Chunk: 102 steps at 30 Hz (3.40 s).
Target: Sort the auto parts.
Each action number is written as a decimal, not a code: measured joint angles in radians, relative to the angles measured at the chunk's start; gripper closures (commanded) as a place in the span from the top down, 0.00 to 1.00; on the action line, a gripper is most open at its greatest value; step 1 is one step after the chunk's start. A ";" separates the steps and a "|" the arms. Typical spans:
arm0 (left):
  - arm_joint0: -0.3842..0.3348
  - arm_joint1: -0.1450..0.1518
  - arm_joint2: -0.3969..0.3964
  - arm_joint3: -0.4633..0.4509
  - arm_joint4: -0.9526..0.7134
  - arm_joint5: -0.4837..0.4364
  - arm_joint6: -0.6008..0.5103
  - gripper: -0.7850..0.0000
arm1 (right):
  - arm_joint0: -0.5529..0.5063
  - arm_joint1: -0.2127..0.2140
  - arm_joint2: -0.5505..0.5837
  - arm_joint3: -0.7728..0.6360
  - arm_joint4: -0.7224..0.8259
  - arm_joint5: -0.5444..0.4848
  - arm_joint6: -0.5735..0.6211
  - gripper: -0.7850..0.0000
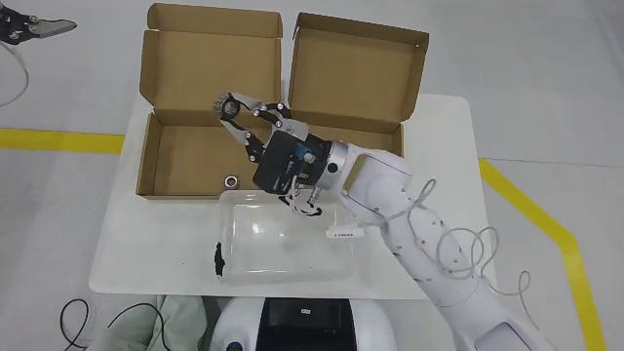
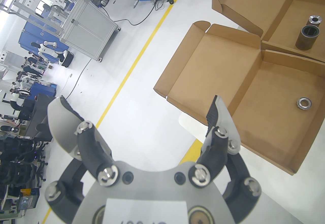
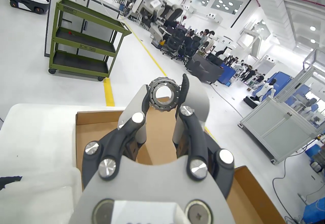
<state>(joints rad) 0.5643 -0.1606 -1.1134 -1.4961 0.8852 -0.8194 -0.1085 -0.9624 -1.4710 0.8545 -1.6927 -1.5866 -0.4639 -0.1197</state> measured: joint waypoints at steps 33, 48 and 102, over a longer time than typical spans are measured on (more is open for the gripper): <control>0.000 0.000 0.000 0.000 0.000 0.000 0.000 1.00 | 0.338 -0.232 -0.320 0.787 0.306 0.054 0.417 0.00; 0.000 0.000 0.000 0.000 0.000 0.000 0.000 1.00 | 0.431 -0.360 -0.387 1.070 0.352 0.097 0.406 0.05; 0.000 0.000 0.000 0.000 0.000 0.000 0.000 1.00 | -0.212 -0.090 0.084 0.068 -0.022 -0.136 0.244 0.28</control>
<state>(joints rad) 0.5643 -0.1606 -1.1134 -1.4961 0.8852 -0.8194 -0.1085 -1.1742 -1.5615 0.9388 -1.6251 -1.6083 -0.5997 0.1244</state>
